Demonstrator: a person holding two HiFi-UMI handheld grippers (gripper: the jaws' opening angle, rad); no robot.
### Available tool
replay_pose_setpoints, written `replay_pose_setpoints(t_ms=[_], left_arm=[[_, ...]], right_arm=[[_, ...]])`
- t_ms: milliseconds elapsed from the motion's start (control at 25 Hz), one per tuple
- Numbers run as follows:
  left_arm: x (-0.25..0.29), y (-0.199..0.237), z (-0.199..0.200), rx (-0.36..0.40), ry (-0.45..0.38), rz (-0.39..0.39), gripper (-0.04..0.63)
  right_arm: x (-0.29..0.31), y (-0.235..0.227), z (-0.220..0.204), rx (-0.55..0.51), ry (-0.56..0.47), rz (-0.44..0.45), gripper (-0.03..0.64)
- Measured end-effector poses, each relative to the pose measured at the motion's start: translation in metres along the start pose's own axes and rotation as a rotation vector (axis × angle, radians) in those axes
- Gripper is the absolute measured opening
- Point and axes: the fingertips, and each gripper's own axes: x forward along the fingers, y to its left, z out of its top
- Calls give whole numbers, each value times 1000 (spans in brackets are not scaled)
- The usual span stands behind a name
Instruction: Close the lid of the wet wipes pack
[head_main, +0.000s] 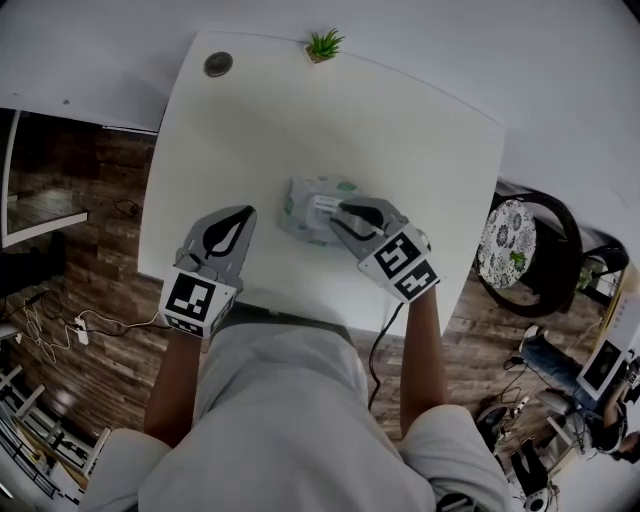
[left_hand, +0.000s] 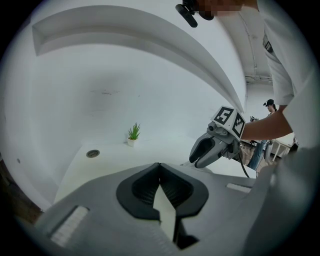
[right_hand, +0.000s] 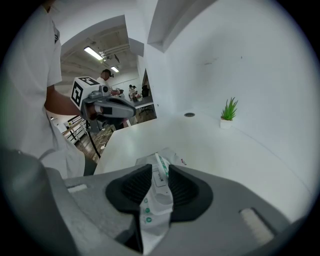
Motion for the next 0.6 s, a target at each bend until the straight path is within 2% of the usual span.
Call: replay_pose_setpoints(t_ms=[280,600], left_arm=[[-11,-13,-7,11,3,-13,0],[-23,-22,-15,17,14,-13,-2]], right_arm=[[11,33,-25,38,21,10,110],[21,36,-39,68,44,-31,110]])
